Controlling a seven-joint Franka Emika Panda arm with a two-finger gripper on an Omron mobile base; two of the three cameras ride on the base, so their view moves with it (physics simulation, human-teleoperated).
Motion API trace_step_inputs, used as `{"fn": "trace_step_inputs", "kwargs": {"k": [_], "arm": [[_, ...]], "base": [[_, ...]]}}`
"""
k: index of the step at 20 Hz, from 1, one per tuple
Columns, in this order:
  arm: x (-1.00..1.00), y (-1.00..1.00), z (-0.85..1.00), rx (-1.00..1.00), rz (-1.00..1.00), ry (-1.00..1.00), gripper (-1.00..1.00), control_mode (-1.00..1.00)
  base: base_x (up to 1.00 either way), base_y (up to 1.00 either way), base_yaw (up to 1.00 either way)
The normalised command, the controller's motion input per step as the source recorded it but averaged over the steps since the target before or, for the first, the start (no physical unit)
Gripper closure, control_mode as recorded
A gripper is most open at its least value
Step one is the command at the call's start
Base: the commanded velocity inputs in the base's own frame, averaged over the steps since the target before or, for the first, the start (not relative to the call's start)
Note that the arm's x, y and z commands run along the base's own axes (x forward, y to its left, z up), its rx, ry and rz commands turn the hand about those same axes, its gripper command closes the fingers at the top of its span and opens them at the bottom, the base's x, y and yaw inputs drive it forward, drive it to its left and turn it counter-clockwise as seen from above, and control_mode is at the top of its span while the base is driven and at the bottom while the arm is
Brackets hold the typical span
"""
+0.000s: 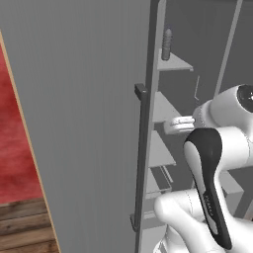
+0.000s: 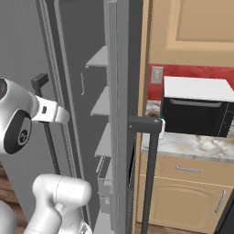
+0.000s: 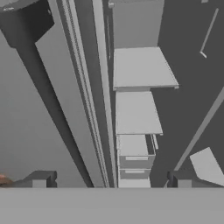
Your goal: Take the bottled waters from the counter and place them in the freezer to freeze. Close the freezer door after placing the bottles.
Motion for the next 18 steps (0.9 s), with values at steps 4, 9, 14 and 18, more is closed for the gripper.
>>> {"fn": "trace_step_inputs", "kwargs": {"k": [4, 9, 14, 18], "arm": [[-0.13, 0.00, -0.11, -0.14, 0.00, 0.00, -1.00, -1.00], [-0.09, 0.00, -0.17, -0.12, 0.00, 0.00, -1.00, -1.00], [0.00, -0.05, -0.21, -0.02, -0.01, 0.02, -1.00, -1.00], [0.00, -0.20, -0.16, 0.00, -0.07, 0.00, -1.00, -1.00]], "base": [[0.00, 0.00, 0.00], [0.00, 0.00, 0.00], [0.00, 0.00, 0.00], [0.00, 0.00, 0.00]]}}
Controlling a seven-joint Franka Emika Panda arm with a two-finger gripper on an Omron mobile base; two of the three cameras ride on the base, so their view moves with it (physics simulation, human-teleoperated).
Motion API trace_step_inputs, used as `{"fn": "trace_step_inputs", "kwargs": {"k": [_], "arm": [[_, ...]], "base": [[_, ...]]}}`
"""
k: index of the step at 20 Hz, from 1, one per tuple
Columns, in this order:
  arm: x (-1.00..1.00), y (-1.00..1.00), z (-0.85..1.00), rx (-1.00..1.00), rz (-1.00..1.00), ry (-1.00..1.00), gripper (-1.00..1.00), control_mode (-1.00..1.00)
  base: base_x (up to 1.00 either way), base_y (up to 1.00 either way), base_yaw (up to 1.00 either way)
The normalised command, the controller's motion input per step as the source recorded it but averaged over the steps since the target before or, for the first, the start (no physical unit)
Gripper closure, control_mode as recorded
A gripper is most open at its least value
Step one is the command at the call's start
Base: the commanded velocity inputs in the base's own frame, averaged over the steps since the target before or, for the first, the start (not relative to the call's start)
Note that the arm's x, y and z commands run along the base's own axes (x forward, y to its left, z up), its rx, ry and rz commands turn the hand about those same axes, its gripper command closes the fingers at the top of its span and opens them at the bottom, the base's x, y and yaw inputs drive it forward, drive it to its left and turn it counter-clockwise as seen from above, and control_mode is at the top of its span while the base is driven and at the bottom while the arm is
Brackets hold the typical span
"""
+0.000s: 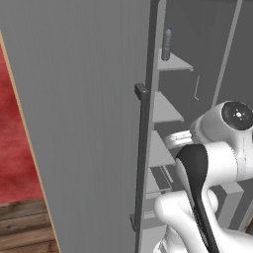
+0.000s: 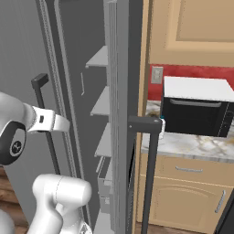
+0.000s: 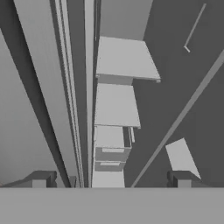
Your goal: Take the bottled waters from the counter and place them in the freezer to freeze. Close the freezer door after placing the bottles.
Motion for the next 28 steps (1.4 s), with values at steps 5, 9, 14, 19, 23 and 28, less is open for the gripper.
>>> {"fn": "trace_step_inputs", "kwargs": {"k": [5, 9, 14, 19, 23, 28], "arm": [[0.00, -0.15, -0.22, 0.00, -0.07, 0.02, -1.00, -1.00], [0.00, -0.13, -0.19, 0.00, -0.04, 0.02, -1.00, -1.00], [0.00, -0.06, -0.19, 0.01, -0.03, 0.03, -1.00, -1.00], [0.00, 0.00, -0.03, 0.00, 0.00, 0.00, -1.00, -1.00], [0.00, 0.00, 0.00, 0.00, 0.00, 0.00, -1.00, -1.00], [-0.01, 0.00, 0.00, 0.00, 0.00, 0.00, -1.00, -1.00]], "base": [[0.00, 0.00, 0.00], [0.00, 0.00, 0.00], [0.00, 0.00, 0.00], [0.00, 0.00, 0.00], [0.00, 0.00, 0.00], [0.00, 0.00, 0.00]]}}
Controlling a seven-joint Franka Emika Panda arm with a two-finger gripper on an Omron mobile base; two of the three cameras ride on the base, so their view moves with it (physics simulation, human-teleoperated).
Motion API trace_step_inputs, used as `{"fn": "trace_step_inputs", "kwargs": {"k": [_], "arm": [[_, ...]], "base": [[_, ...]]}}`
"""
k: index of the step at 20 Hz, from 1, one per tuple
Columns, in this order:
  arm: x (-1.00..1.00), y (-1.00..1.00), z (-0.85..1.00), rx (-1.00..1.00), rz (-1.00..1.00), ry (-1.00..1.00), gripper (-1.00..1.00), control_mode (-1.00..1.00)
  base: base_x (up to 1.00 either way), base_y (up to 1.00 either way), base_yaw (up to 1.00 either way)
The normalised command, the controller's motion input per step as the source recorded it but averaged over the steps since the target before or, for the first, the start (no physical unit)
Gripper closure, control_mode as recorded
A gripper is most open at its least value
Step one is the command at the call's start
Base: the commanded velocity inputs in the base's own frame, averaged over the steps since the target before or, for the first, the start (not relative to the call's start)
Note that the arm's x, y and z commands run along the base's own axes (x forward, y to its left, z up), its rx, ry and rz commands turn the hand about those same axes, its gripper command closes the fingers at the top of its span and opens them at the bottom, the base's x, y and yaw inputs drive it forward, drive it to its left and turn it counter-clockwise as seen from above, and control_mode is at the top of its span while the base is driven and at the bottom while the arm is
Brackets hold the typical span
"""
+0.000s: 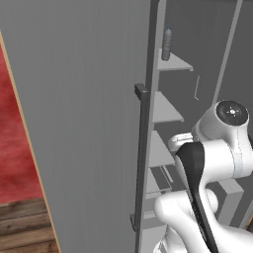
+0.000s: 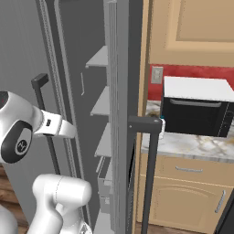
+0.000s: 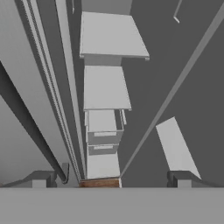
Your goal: Take the bottled waters from the counter and place them in the freezer to freeze. Close the freezer door after placing the bottles.
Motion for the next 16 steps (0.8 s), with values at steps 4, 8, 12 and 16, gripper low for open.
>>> {"fn": "trace_step_inputs", "kwargs": {"k": [4, 8, 12, 16], "arm": [[0.00, 0.00, 0.00, 0.00, 0.00, 0.00, -1.00, 1.00], [0.00, 0.00, 0.00, 0.00, 0.00, 0.00, -1.00, 1.00], [0.00, 0.00, 0.00, 0.00, 0.00, 0.00, -1.00, 1.00], [0.00, 0.00, 0.00, 0.00, 0.00, 0.00, -1.00, 1.00]], "base": [[-0.10, 0.00, 0.00], [-0.28, 0.00, 0.00], [-0.33, 0.00, 0.00], [-0.38, 0.00, 0.00]]}}
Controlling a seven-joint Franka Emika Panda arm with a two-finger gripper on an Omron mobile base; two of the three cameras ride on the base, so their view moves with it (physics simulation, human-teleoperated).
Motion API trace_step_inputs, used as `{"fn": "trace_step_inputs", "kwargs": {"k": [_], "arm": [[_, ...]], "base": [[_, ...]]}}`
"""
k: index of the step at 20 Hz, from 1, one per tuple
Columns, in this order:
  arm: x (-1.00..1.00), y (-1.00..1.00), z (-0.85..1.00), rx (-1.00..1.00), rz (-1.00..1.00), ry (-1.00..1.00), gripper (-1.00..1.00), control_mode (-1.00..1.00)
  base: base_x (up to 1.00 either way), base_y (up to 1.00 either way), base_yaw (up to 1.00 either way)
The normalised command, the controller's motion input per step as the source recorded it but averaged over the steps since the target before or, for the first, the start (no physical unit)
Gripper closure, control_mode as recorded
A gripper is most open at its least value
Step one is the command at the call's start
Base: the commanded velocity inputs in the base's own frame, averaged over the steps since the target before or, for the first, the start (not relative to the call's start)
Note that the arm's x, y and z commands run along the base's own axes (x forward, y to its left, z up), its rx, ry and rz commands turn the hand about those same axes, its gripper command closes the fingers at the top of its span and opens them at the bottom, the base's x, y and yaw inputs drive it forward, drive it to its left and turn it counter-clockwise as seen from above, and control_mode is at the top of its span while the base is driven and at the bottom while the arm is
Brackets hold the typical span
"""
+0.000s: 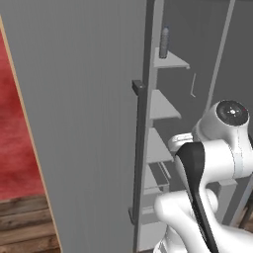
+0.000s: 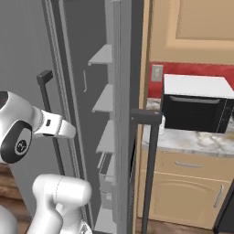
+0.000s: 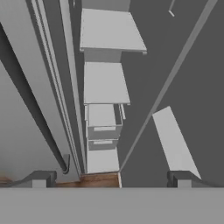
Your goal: Take the bottled waters from the counter and place them in the freezer to freeze. Close the freezer door after placing the bottles.
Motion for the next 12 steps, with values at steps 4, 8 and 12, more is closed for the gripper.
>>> {"fn": "trace_step_inputs", "kwargs": {"k": [4, 8, 12], "arm": [[0.00, 0.00, 0.00, 0.00, 0.00, 0.00, -1.00, 1.00], [0.00, 0.00, 0.00, 0.00, 0.00, 0.00, -1.00, 1.00], [0.00, 0.00, 0.00, 0.00, 0.00, 0.00, -1.00, 1.00]], "base": [[-0.47, 0.00, 0.00], [-0.47, 0.00, 0.00], [-0.44, 0.00, 0.00]]}}
